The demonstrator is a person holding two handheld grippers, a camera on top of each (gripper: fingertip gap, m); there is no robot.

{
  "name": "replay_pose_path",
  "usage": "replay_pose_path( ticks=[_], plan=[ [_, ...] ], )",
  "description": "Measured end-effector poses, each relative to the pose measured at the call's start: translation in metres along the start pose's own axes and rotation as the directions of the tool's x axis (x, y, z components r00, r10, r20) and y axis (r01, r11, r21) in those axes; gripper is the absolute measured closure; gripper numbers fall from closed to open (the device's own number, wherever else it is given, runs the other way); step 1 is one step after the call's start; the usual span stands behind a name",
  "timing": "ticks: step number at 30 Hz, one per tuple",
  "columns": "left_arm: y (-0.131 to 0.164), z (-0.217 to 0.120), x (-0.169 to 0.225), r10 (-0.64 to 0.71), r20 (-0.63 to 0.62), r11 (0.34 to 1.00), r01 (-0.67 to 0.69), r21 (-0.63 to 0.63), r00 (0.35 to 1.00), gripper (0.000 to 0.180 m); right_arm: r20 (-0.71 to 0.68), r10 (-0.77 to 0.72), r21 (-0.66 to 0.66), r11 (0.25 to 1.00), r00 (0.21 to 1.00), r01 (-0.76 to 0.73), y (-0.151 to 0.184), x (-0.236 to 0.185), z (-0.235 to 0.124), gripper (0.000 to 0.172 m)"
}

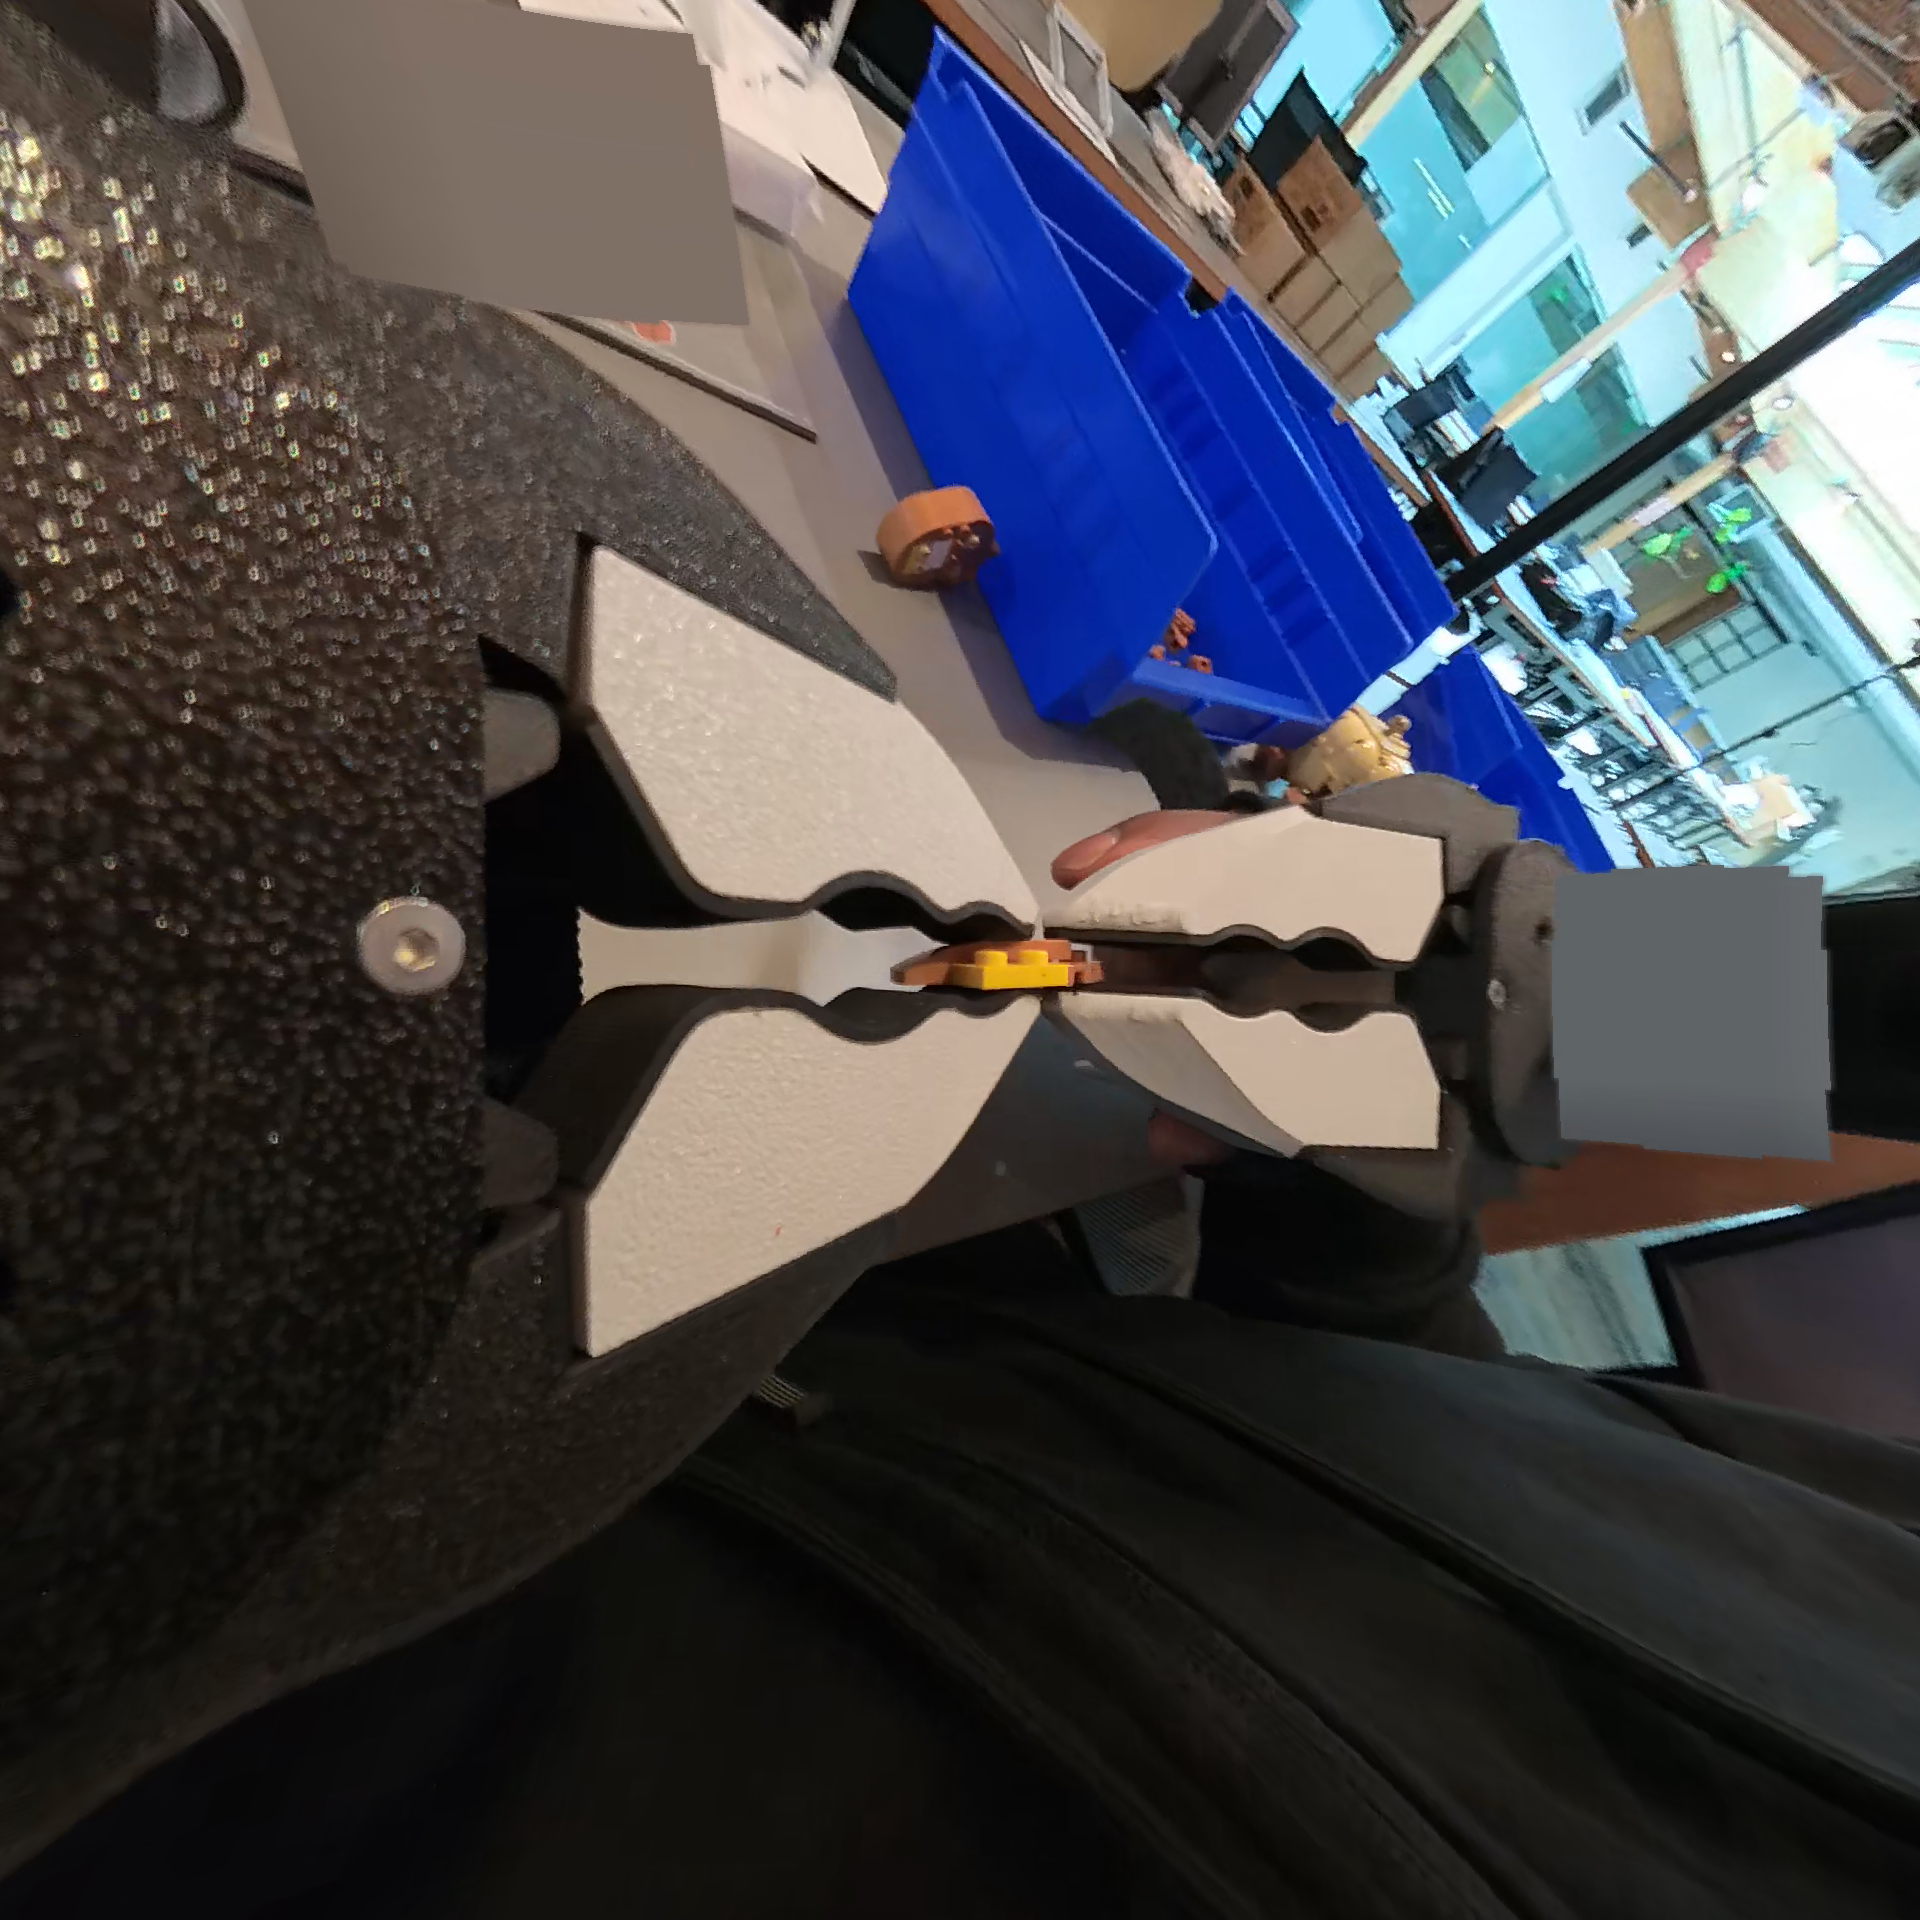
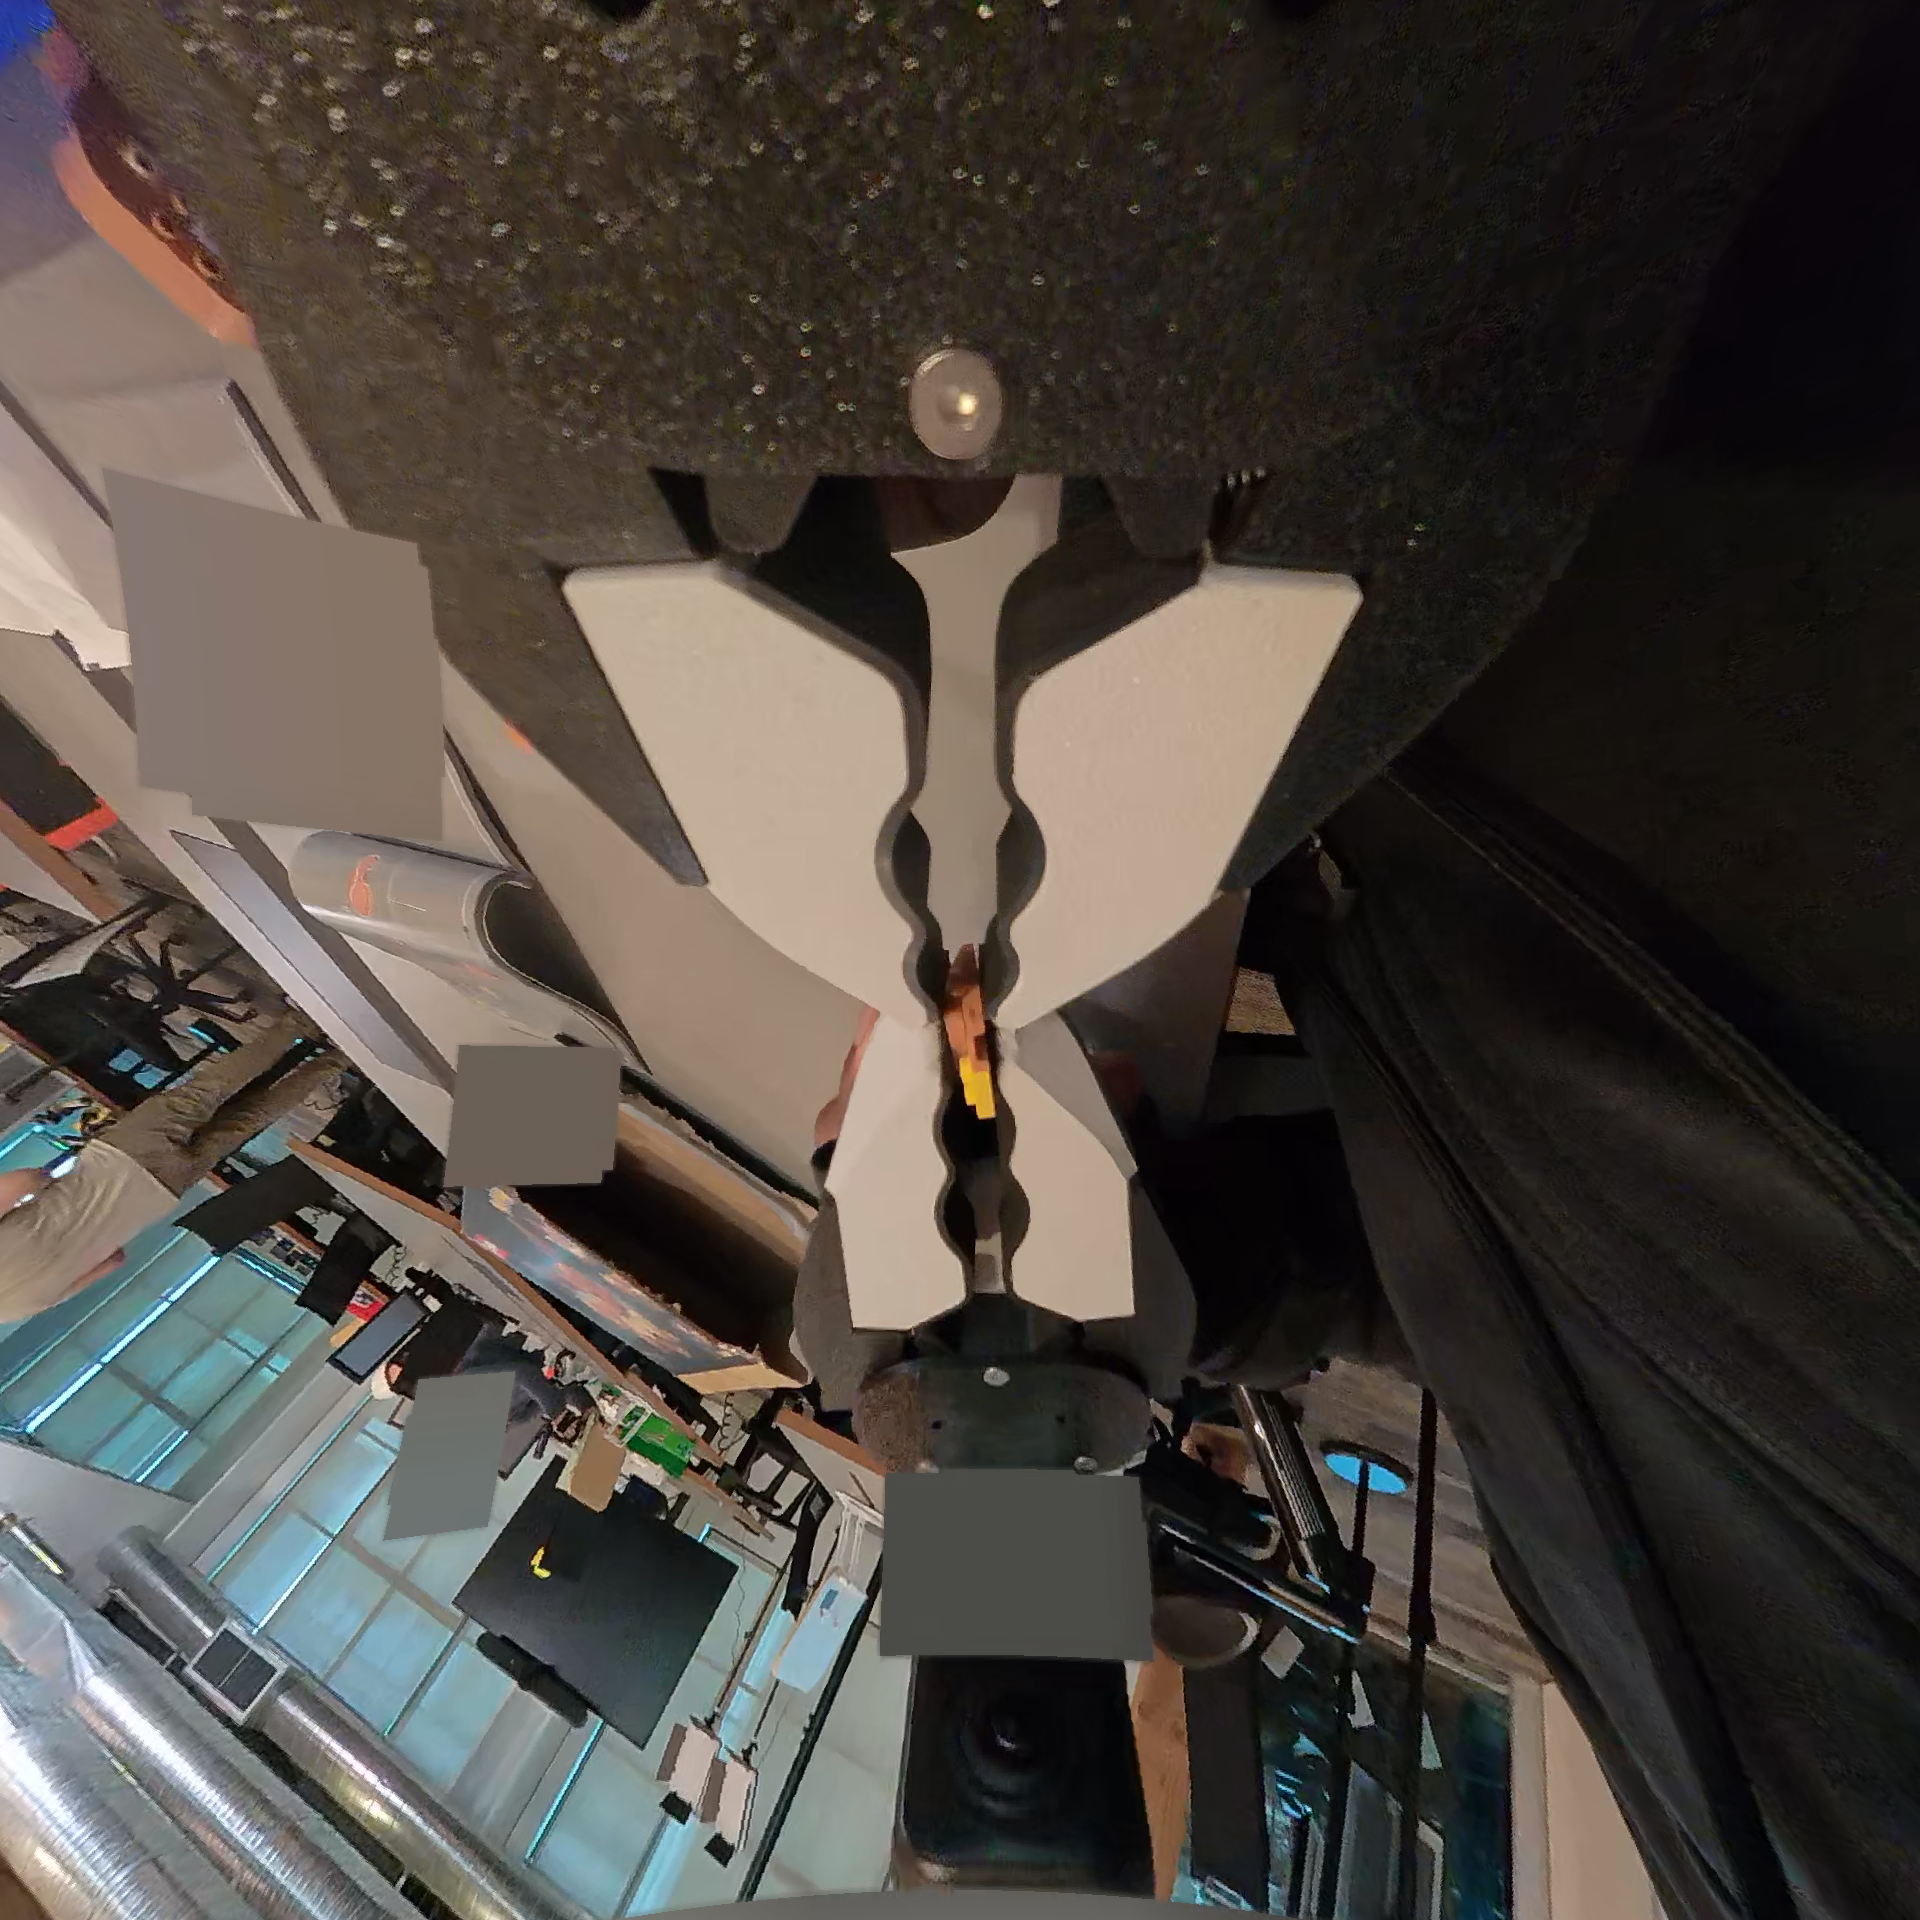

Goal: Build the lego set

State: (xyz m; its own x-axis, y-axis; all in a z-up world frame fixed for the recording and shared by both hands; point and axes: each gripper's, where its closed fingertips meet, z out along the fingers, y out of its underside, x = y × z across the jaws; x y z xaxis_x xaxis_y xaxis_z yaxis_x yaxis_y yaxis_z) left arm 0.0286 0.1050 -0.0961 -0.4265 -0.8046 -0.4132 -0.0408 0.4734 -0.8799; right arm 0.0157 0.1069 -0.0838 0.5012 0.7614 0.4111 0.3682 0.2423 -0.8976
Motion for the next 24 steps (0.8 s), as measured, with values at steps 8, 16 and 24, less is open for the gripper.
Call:
replay_pose_path(
  ticks=[8,16,24],
  plan=[
    [0.006,0.001,-0.003,0.064,0.046,0.996,-0.061,-0.061,0.997,0.174,-0.041,-0.046,-0.025,0.999,0.998,0.045,0.004,0.002,0.002,0.166],
    [0.005,0.000,-0.008,0.135,0.108,0.989,-0.128,-0.072,0.985,0.174,-0.072,-0.031,-0.016,0.999,0.997,0.030,0.003,0.005,0.003,0.166],
    [0.008,0.001,-0.011,0.179,0.128,0.981,-0.166,-0.102,0.975,0.174,-0.098,-0.074,-0.041,0.997,0.992,0.070,0.007,0.008,0.004,0.166]
  ],
)
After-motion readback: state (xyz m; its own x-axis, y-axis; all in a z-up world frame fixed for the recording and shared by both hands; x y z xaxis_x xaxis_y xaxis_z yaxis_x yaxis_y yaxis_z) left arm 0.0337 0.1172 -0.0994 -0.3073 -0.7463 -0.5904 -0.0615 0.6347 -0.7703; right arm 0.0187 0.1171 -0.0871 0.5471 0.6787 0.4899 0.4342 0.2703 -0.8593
